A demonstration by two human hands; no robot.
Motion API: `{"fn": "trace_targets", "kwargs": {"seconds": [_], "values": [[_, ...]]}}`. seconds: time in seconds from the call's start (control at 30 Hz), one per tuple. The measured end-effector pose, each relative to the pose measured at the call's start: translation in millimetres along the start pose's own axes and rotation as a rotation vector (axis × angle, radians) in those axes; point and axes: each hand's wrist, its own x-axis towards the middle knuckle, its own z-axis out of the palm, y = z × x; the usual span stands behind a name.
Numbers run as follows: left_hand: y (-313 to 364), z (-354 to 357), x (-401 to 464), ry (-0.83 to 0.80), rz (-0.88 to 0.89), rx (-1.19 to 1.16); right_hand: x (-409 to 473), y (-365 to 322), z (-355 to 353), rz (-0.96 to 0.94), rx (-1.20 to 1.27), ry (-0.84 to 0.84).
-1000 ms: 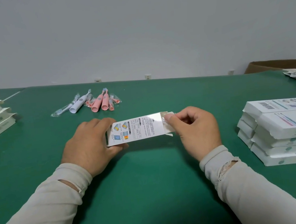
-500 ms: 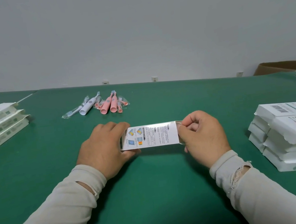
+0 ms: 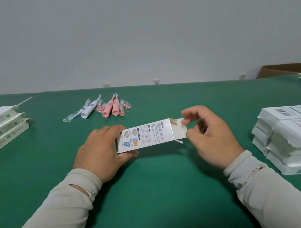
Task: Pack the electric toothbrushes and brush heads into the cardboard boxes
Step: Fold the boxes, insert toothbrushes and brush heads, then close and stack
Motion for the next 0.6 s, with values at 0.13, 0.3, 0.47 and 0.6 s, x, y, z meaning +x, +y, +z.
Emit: {"fn": "trace_targets", "kwargs": {"seconds": [0.13,0.3,0.47,0.6], "values": [[-1,-1,0,0.002,0.013,-0.032,-3,6,-7,-0.049,-0.169,-0.247],[-1,-1,0,0.002,0.018,-0.058,-4,8,-4,-0.061,-0.149,-0.245],[-2,0,2,-0.011,0.034,-0.067,-3,7,0,-0.032,-0.059,-0.19],[-3,2,1,-0.005,0.021,-0.088,-4,8,8,0.02,0.085,-0.153]]}}
